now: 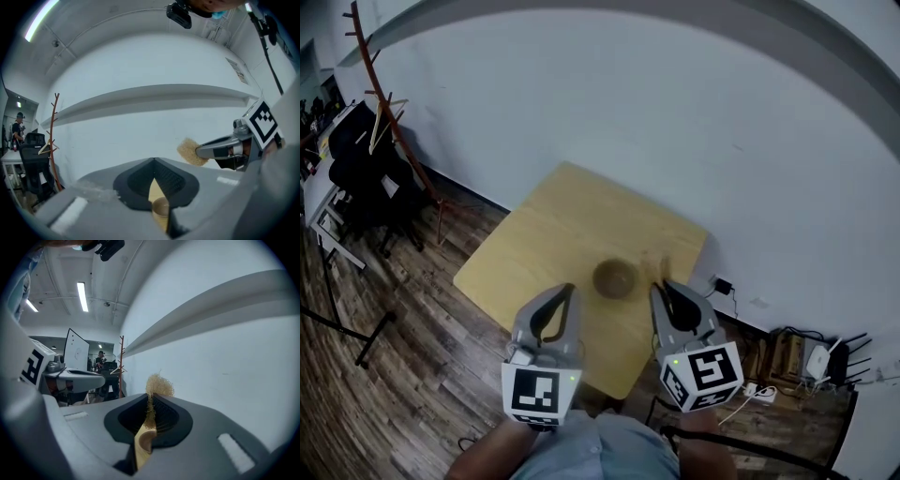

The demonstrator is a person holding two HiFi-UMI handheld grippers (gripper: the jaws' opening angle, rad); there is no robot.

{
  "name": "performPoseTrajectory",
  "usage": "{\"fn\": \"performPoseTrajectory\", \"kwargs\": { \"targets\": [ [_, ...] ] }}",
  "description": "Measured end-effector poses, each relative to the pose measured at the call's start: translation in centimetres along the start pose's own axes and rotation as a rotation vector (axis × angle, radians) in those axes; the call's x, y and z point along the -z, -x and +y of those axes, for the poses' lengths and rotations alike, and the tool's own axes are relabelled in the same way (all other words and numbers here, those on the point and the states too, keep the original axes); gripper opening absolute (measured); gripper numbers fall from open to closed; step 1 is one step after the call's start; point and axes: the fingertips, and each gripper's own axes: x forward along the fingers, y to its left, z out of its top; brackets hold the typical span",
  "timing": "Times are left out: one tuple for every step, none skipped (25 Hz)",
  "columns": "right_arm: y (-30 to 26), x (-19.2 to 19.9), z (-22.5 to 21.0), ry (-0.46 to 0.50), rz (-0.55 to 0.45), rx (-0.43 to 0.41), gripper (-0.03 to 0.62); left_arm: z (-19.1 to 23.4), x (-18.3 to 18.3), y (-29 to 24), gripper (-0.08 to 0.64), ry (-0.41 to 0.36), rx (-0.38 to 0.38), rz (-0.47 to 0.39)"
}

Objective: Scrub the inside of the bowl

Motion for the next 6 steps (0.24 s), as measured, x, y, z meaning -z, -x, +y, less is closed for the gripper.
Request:
{"fn": "performPoseTrajectory", "kwargs": {
  "targets": [
    [0.05,-0.07,0.21,0.002,-0.001,0.007,0.026,0.19,0.07,0.15,0.02,0.008,0.004,0.001],
    [0.08,-0.12,0.39,0.004,-0.001,0.013,0.026,0.37,0.16,0.26,0.02,0.011,0.008,0.002],
    [0.07,-0.16,0.55,0.006,-0.002,0.016,0.026,0.54,0.24,0.33,0.02,0.011,0.011,0.004],
    [0.03,-0.19,0.68,0.009,-0.003,0.019,0.026,0.7,0.3,0.36,0.02,0.011,0.013,0.004],
    [-0.02,-0.23,0.8,0.012,-0.004,0.021,0.026,0.84,0.35,0.38,0.02,0.01,0.016,0.003],
    [-0.07,-0.26,0.91,0.014,-0.005,0.024,0.026,0.98,0.39,0.39,0.02,0.009,0.019,0.002]
  ]
}}
